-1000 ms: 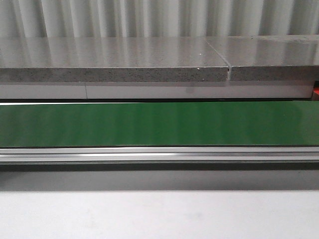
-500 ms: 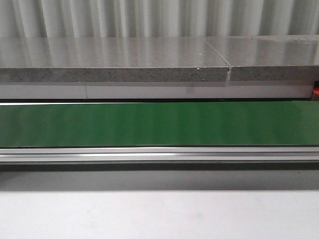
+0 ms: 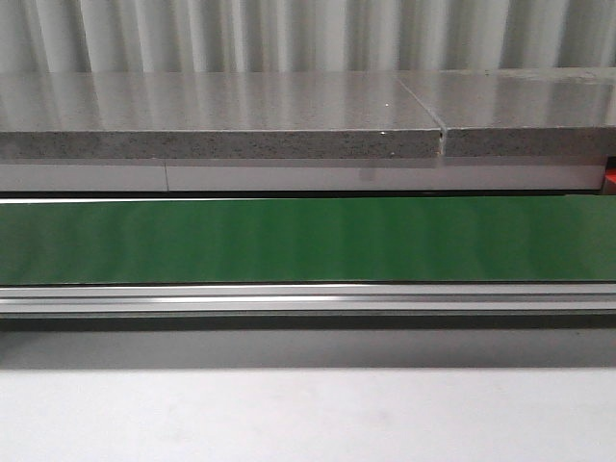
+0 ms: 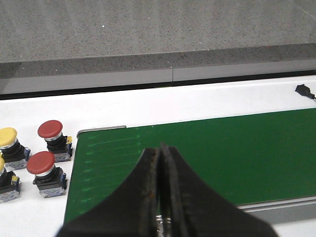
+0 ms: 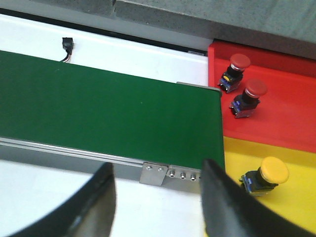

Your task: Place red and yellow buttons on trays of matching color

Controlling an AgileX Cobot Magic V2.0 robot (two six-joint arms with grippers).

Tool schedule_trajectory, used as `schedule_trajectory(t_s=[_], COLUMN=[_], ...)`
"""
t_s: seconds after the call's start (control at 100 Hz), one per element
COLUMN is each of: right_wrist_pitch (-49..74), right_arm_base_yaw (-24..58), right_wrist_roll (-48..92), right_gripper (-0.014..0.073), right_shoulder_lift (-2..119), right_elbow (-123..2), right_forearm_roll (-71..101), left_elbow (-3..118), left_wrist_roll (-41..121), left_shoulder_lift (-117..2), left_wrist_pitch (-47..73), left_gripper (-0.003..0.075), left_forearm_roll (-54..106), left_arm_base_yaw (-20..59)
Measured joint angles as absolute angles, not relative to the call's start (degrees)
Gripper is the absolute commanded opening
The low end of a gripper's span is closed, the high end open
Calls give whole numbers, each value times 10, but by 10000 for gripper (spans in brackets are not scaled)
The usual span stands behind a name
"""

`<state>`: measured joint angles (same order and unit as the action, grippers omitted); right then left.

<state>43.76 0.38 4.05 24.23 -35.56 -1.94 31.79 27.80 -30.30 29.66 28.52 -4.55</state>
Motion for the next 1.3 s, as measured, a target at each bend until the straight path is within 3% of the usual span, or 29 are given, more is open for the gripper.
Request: schedule_trajectory(t_s=[0.16, 0.47, 0.56, 0.71, 0.8, 1.08, 1.3], right_wrist_pitch=[442, 442, 442, 442, 442, 442, 443], right_arm_base_yaw=[4, 4, 4, 4, 4, 4, 4], right_wrist_roll=[40, 40, 40, 40, 40, 40, 40], right_gripper=[-75, -68, -68, -68, -68, -68, -68], right_shoulder_lift=[242, 242, 242, 242, 242, 242, 242], right_elbow=[-356, -356, -356, -356, -356, -356, -356], right_forearm_roll=[-19, -19, -19, -19, -19, -19, -19], left_elbow=[318, 318, 318, 318, 318, 318, 346], left_wrist_roll=[278, 278, 278, 278, 278, 239, 115], left_shoulder_lift=[-303, -303, -303, -303, -303, -303, -355], left_wrist_pitch=[297, 297, 297, 314, 320, 309, 289], left_gripper=[-20, 8, 121, 502, 615, 620, 619], left_forearm_roll=[285, 285, 285, 285, 285, 284, 243], left_arm_base_yaw=[-46, -46, -46, -46, -46, -49, -120])
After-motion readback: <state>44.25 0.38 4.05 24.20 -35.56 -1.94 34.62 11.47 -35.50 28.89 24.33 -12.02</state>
